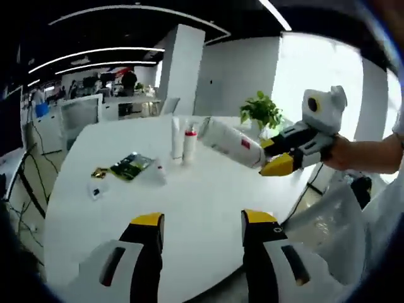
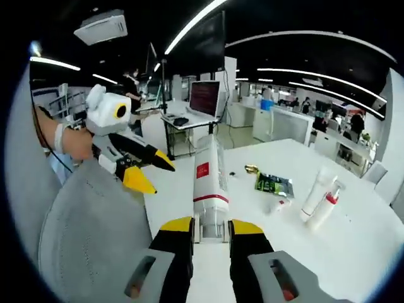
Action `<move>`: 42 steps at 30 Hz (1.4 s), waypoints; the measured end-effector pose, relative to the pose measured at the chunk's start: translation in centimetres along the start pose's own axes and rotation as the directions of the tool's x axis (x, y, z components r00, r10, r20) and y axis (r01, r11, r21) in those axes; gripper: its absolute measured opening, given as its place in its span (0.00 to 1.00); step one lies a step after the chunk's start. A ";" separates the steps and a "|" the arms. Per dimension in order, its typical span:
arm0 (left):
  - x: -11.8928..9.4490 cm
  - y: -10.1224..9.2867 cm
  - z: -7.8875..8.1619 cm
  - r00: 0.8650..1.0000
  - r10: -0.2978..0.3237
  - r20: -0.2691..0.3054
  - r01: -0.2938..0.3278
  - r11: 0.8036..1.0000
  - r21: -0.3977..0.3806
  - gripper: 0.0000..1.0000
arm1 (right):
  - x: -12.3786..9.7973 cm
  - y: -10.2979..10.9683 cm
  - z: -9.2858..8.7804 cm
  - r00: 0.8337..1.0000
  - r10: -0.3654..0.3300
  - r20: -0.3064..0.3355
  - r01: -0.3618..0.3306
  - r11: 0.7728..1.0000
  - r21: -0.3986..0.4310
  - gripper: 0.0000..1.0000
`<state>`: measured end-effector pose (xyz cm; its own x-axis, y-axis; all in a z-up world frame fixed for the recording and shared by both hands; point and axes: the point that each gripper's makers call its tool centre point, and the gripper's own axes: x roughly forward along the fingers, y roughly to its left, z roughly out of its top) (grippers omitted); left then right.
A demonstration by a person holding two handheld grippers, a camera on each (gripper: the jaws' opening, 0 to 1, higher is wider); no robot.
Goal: Arrange the skincare products in the storage area until every visible bottle or jar stands upright without overlapping.
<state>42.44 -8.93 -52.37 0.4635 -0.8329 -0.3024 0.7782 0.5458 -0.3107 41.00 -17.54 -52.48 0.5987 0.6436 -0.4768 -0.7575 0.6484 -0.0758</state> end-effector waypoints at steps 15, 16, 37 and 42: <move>1.8 -2.3 0.0 0.981 -0.187 0.057 0.193 0.975 -0.115 0.43 | 0.1 1.8 -2.1 0.967 0.188 -0.174 -0.229 0.939 -0.255 0.13; 1.8 -2.5 0.1 0.978 -0.198 0.070 0.206 0.969 -0.138 0.43 | 0.1 1.9 -2.1 0.965 0.195 -0.174 -0.236 0.936 -0.260 0.13; 1.2 -5.3 -0.8 0.914 -0.399 0.081 0.398 0.837 -0.376 0.22 | -0.2 4.2 -1.9 0.896 0.389 -0.214 -0.438 0.849 -0.294 0.15; 0.6 -3.6 1.4 0.916 -0.342 0.209 0.401 0.783 -0.476 0.22 | 0.6 3.0 0.0 0.940 0.334 -0.075 -0.341 0.934 -0.111 0.19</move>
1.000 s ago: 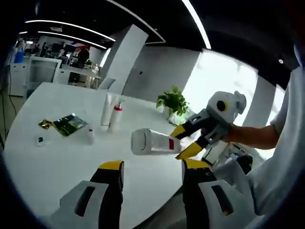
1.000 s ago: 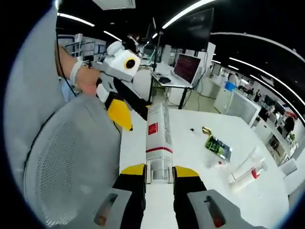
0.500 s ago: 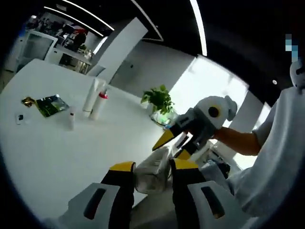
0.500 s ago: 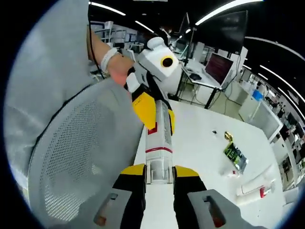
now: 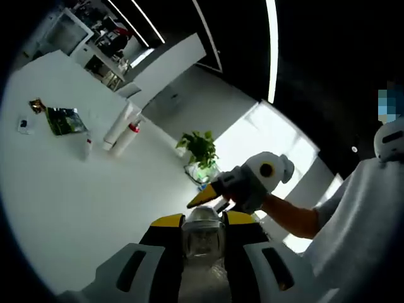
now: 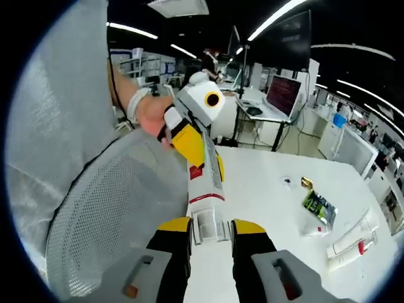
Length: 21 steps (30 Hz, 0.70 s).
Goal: Arrange the skincare products in the storage area until every visible bottle or jar stands upright without overlapping.
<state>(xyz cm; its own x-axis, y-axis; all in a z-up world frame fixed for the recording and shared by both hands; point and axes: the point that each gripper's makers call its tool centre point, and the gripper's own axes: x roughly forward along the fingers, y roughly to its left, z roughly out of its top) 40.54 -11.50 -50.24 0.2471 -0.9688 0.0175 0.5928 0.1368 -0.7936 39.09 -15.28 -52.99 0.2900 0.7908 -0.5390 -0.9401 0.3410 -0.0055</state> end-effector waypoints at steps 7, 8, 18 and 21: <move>-1.5 0.3 3.8 0.968 -0.016 0.250 0.058 0.985 -0.163 0.22 | -0.2 -1.3 0.5 0.979 -0.120 0.164 0.061 0.944 0.326 0.36; -1.7 0.3 4.1 0.961 -0.023 0.274 0.075 0.980 -0.182 0.22 | -0.3 -1.2 1.0 0.966 -0.133 0.221 0.028 0.905 0.424 0.37; -0.6 0.8 1.2 0.969 -0.005 0.248 0.074 0.960 -0.270 0.22 | 0.2 -1.6 3.1 0.713 -0.394 0.579 -0.484 0.320 0.814 0.36; -0.2 0.9 0.7 0.979 0.007 0.204 0.047 0.965 -0.258 0.22 | 0.4 -1.0 2.3 0.692 -0.418 0.589 -0.508 0.298 0.808 0.20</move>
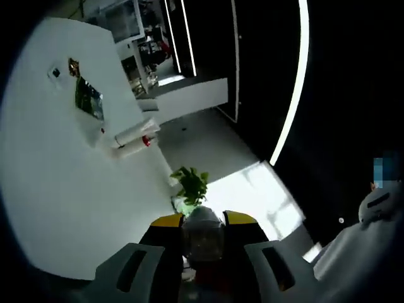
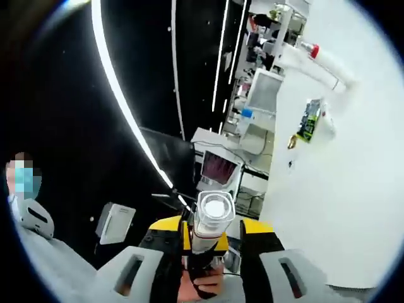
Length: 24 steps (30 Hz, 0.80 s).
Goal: Arrange the skincare products in the storage area until every visible bottle or jar stands upright without overlapping.
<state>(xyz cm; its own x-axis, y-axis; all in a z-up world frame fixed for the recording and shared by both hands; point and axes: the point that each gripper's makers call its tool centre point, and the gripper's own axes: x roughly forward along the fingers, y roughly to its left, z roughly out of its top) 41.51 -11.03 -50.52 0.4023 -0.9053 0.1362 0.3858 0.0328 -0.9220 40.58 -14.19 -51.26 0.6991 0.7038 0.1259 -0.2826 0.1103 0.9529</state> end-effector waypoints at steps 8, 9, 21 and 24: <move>0.7 0.6 -2.6 0.992 0.030 -0.120 -0.023 0.998 0.058 0.22 | -0.9 -0.8 -1.0 1.000 -0.005 0.025 0.004 0.998 0.056 0.17; 0.7 0.5 -2.7 0.992 0.031 -0.120 -0.023 0.998 0.065 0.22 | -1.0 -0.7 -0.9 0.999 -0.004 0.038 -0.001 0.994 0.113 0.17; 1.0 -1.0 -5.2 0.971 -0.024 -0.237 0.053 0.992 0.117 0.22 | -1.2 1.8 0.5 0.997 0.073 0.026 -0.071 0.994 -0.081 0.13; 1.3 -1.5 -5.9 0.963 -0.045 -0.266 0.072 0.993 0.096 0.22 | -1.5 2.4 0.5 0.997 0.075 -0.010 -0.076 0.991 -0.110 0.12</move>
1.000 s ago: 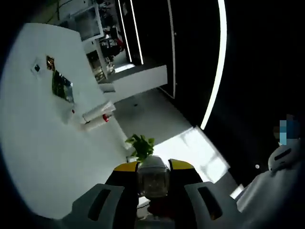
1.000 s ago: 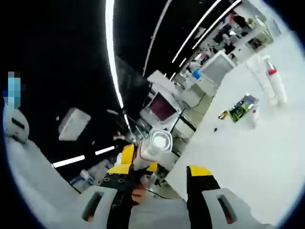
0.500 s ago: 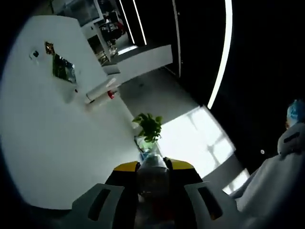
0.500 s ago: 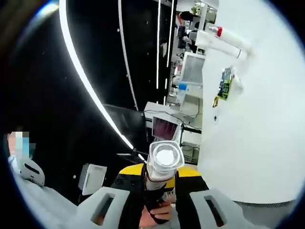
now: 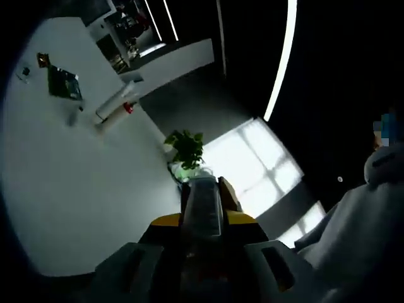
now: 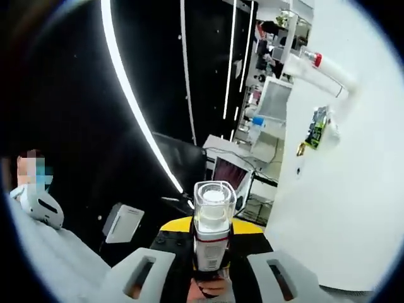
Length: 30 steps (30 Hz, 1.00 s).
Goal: Arrange the skincare products in the storage area until every visible bottle or jar stands upright without overlapping.
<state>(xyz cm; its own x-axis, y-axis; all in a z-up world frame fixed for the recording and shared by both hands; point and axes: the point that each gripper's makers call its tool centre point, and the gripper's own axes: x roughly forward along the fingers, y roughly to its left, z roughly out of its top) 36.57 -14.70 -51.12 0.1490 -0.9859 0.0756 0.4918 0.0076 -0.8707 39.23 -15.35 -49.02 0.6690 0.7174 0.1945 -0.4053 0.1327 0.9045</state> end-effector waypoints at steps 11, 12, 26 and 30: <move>1.1 0.5 -3.0 0.986 0.069 -0.149 -0.049 0.989 0.138 0.46 | -1.0 0.4 -0.5 0.972 -0.067 -0.225 0.040 0.992 -0.123 0.12; 1.1 0.4 -3.1 0.986 0.068 -0.154 -0.046 0.989 0.141 0.47 | -1.1 0.2 -0.7 0.965 -0.081 -0.250 0.049 0.990 -0.132 0.12; 1.0 0.1 -6.1 0.950 0.043 -0.310 0.005 0.988 0.152 0.22 | -1.1 0.0 -4.2 0.810 -0.179 -0.559 0.024 0.962 -0.273 0.12; 0.9 0.2 -6.3 0.945 0.044 -0.323 0.008 0.987 0.158 0.21 | -0.8 -0.3 -4.6 0.792 -0.179 -0.584 0.036 0.968 -0.249 0.12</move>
<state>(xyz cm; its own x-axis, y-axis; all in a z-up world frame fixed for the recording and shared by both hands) 31.38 -16.66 -54.29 -0.1143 -0.9857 -0.1238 0.6223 0.0261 -0.7824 35.96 -12.88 -51.21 0.2389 0.9436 -0.2295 -0.5232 0.3241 0.7882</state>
